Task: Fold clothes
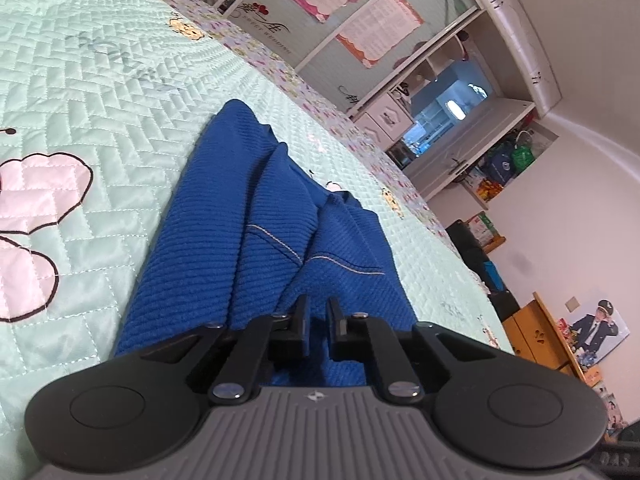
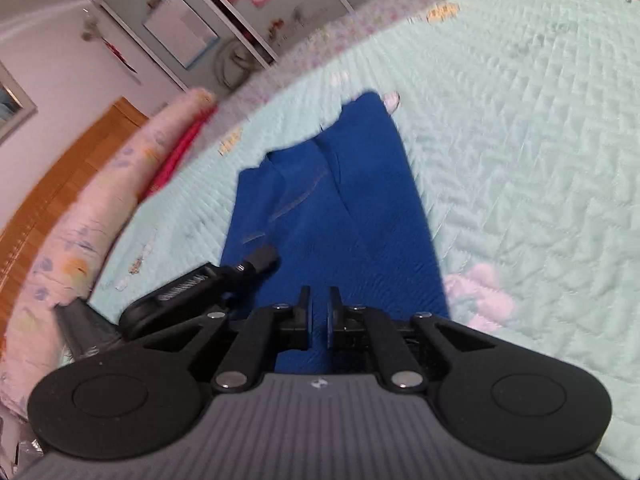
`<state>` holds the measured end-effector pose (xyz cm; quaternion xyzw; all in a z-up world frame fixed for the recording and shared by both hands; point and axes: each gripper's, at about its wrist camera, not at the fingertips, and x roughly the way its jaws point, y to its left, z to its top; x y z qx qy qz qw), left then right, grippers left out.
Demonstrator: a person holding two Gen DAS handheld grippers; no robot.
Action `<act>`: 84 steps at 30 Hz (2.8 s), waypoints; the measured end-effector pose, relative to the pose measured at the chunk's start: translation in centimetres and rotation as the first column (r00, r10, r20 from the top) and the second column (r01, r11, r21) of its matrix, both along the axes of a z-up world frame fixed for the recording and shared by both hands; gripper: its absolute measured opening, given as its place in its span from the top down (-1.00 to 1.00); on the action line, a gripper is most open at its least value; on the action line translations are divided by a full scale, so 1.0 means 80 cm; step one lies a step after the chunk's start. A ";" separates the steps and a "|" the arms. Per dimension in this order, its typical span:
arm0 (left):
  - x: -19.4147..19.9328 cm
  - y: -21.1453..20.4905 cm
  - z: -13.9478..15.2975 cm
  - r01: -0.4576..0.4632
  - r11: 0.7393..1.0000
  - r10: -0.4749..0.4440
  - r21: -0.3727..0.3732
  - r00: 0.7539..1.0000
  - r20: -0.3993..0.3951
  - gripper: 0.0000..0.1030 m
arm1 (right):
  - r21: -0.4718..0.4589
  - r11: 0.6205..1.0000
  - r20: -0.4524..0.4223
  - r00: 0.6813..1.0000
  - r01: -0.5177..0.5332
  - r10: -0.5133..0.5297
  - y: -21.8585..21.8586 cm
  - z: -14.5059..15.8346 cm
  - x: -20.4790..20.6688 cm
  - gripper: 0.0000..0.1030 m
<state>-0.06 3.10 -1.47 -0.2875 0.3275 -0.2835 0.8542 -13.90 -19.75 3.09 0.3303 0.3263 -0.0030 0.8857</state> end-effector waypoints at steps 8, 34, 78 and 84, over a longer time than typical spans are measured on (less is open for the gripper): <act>-0.015 -0.047 0.039 -0.008 0.943 -0.020 0.332 0.997 0.080 0.93 | 0.129 0.992 0.034 0.999 -0.014 0.010 -0.021 -0.001 -0.030 0.63; -0.214 -0.063 0.073 0.055 0.764 -0.008 0.642 0.997 -0.076 0.37 | 0.112 0.966 0.014 0.973 -0.231 0.231 0.021 -0.036 -0.124 0.67; -0.230 -0.085 0.082 0.105 0.741 -0.069 0.664 0.994 -0.080 0.31 | -0.073 0.952 -0.103 0.952 -0.297 0.289 0.027 0.009 -0.138 0.70; -0.226 -0.071 0.098 0.136 0.775 -0.082 0.617 0.990 -0.116 0.30 | 0.097 0.954 -0.108 0.950 -0.285 0.294 -0.001 -0.013 -0.145 0.79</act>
